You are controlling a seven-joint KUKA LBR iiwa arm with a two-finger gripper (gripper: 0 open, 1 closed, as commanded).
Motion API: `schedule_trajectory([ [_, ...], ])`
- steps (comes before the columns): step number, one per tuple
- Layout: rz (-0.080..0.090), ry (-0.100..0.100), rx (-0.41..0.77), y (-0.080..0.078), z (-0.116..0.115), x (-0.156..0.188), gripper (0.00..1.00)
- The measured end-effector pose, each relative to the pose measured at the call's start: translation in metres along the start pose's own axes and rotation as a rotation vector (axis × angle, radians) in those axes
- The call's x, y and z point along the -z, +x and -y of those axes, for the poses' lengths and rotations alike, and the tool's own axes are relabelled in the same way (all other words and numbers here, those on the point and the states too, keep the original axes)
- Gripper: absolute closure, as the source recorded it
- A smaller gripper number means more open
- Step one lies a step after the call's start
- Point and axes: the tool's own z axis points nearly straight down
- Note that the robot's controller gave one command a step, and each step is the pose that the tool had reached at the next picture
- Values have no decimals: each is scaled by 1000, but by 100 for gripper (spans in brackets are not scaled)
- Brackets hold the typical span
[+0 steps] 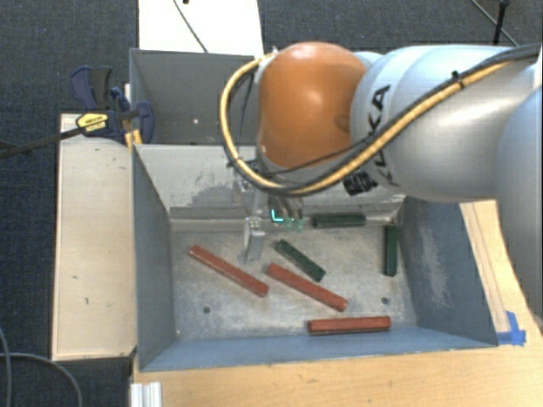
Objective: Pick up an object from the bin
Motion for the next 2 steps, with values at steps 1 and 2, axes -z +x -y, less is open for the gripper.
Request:
schedule_trajectory([
  [1, -2, 2, -274, 47, 12, -157, 0],
  [2, 10, -4, -390, 8, 2, -121, 0],
])
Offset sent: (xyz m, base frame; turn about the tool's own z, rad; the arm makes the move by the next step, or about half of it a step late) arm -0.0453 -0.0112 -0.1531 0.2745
